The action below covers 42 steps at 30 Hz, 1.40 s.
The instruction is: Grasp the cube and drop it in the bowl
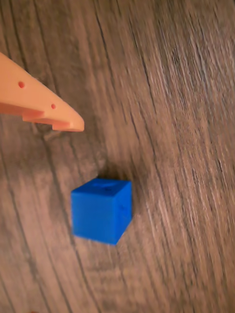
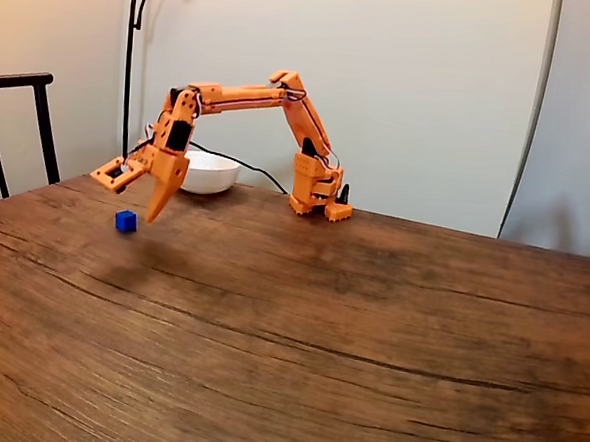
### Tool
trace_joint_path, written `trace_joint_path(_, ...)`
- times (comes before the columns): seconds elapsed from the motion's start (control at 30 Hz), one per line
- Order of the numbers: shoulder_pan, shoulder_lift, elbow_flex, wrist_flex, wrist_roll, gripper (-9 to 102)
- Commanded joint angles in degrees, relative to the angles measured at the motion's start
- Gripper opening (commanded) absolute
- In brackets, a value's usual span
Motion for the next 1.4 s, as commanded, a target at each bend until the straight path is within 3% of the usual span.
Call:
trace_joint_path(0.0, -0.44, -0.53, -3.6, 0.0, 0.18, 49)
trace_joint_path(0.4, -0.44, -1.67, -3.34, -0.53, 0.18, 49)
trace_joint_path(0.6, 0.0, -1.67, -3.25, -0.7, 0.0, 38)
trace_joint_path(1.37, -0.88, -8.53, -5.45, -2.11, -0.44, 37)
